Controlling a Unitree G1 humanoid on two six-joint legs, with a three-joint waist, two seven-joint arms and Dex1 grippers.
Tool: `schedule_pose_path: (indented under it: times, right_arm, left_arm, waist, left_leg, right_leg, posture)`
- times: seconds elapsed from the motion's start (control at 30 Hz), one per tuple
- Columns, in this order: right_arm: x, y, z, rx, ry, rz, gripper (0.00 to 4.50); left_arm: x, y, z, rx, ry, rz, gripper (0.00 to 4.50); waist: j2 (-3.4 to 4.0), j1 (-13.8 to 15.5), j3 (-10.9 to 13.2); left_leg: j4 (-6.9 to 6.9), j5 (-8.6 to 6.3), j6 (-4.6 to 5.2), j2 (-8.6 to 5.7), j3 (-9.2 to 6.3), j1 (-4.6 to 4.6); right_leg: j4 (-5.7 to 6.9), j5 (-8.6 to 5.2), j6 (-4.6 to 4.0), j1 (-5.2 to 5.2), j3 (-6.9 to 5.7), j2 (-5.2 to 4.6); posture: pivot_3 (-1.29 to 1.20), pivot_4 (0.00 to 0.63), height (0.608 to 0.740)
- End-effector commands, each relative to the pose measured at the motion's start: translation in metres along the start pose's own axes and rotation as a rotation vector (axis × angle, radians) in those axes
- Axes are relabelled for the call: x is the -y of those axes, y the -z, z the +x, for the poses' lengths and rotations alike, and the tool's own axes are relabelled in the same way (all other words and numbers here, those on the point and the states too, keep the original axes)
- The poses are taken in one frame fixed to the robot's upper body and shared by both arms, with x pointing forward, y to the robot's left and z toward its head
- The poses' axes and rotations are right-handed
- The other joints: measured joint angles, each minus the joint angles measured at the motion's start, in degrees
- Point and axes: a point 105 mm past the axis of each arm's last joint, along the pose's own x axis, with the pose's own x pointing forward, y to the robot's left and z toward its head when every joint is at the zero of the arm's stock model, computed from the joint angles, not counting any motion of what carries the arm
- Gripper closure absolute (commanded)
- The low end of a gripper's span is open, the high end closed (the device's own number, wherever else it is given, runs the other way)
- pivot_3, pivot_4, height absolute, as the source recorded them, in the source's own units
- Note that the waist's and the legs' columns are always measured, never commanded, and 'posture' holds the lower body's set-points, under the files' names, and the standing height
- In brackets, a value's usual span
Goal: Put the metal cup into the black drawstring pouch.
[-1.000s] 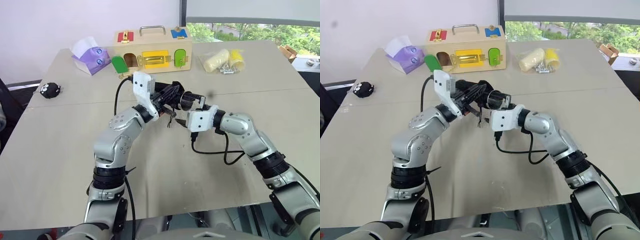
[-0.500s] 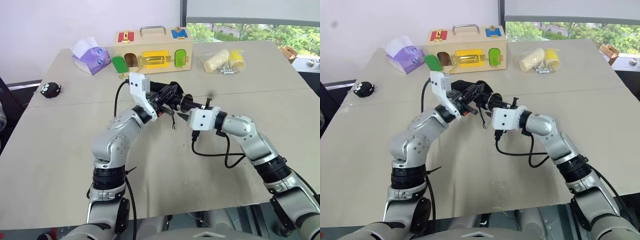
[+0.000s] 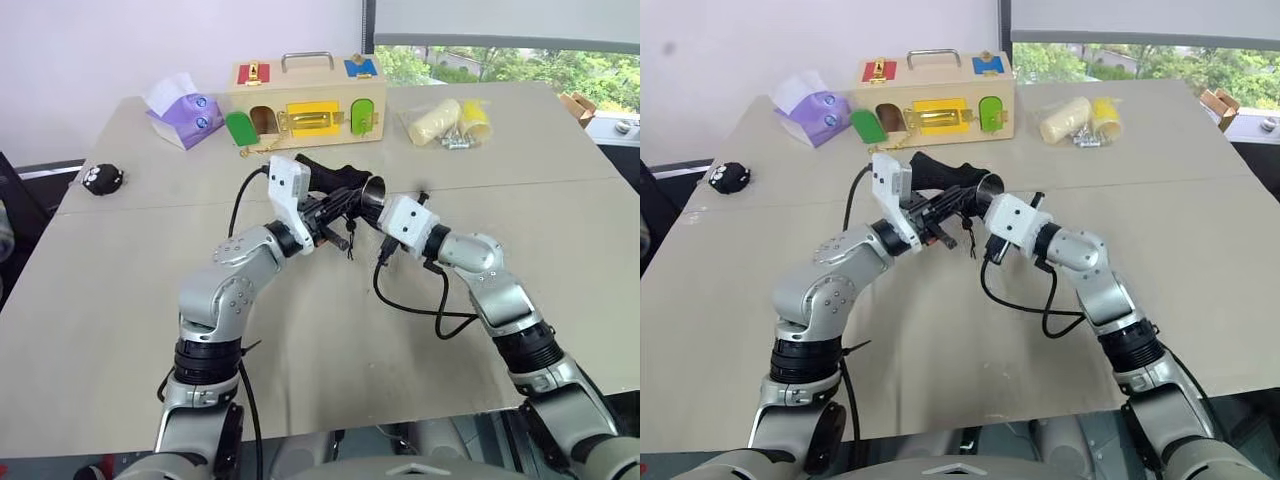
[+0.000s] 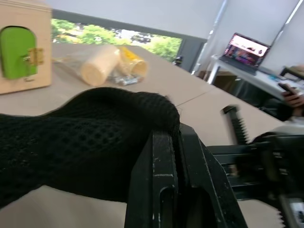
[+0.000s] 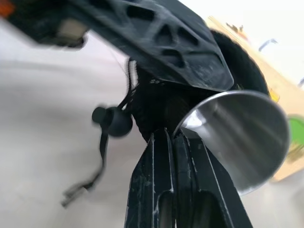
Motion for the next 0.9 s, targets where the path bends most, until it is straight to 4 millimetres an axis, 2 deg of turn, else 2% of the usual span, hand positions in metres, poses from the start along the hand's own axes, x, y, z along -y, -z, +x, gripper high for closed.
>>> schedule_pose_path:
  times: [0.03,0.1,0.3,0.37,0.5,0.73,0.8,0.9]
  right_arm:
    - [0.007,-0.013,-0.004,0.04,0.026,0.028,4.44]
    - [0.002,-0.013,-0.003,0.059,0.023,0.135,4.44]
    - [0.007,-0.026,-0.008,0.239,0.033,0.703,4.44]
    - [0.011,-0.023,-0.013,0.258,0.033,0.816,4.44]
    - [0.016,-0.024,-0.018,0.282,0.02,0.928,4.44]
    - [0.013,-0.032,-0.017,0.282,-0.022,0.906,4.44]
    - [0.005,-0.037,-0.012,0.263,-0.046,0.8,4.44]
    - [-0.008,-0.043,-0.003,0.216,-0.079,0.535,4.44]
  left_arm:
    - [0.019,-0.016,0.0,0.07,0.094,0.0,4.5]
    - [0.021,-0.022,0.0,0.104,0.114,-0.027,4.5]
    - [0.02,-0.021,-0.003,0.099,0.119,-0.027,4.5]
    - [0.018,-0.019,-0.006,0.086,0.115,-0.016,4.5]
    - [0.014,-0.017,-0.011,0.067,0.107,0.012,4.5]
    - [0.01,-0.017,-0.015,0.043,0.101,0.052,4.5]
    - [0.01,-0.018,-0.015,0.045,0.104,0.052,4.5]
    - [0.012,-0.019,-0.014,0.048,0.111,0.049,4.5]
  waist:
    - [0.0,0.0,0.0]
    - [0.0,0.0,0.0]
    - [0.0,-0.1,0.0]
    - [0.0,0.0,0.0]
    - [0.01,0.0,0.0]
    - [0.02,-0.2,0.0]
    - [0.02,-0.2,0.0]
    - [0.02,-0.2,0.0]
  left_leg:
    - [0.0,0.0,0.0,0.0,0.0,0.0]
    - [0.0,0.0,0.0,0.0,0.0,0.0]
    - [-0.07,0.0,0.0,0.04,-0.08,0.01]
    - [-0.05,0.0,0.01,0.02,-0.1,0.01]
    - [-0.05,-0.01,0.02,-0.02,-0.1,0.01]
    - [-0.11,-0.01,0.01,0.01,-0.13,0.02]
    - [-0.1,-0.01,0.01,0.0,-0.11,0.02]
    - [-0.1,-0.01,0.01,0.0,-0.08,0.02]
  right_leg:
    - [0.0,0.0,0.0,0.0,-0.01,0.0]
    - [0.0,0.0,0.0,0.0,-0.01,0.0]
    - [0.02,0.03,-0.05,-0.01,-0.05,0.03]
    - [0.01,0.03,-0.05,0.0,-0.06,0.02]
    - [-0.01,0.03,-0.05,0.03,-0.06,0.01]
    - [0.01,0.03,-0.06,-0.01,-0.09,0.02]
    - [0.0,0.03,-0.06,0.0,-0.08,0.02]
    - [0.0,0.03,-0.06,-0.01,-0.06,0.02]
  posture:
    - [0.0,0.15,0.74]
    - [0.0,0.15,0.74]
    - [0.0,0.15,0.74]
    - [0.0,0.15,0.74]
    - [0.0,0.15,0.74]
    - [0.0,0.15,0.74]
    - [0.0,0.15,0.74]
    - [0.0,0.15,0.74]
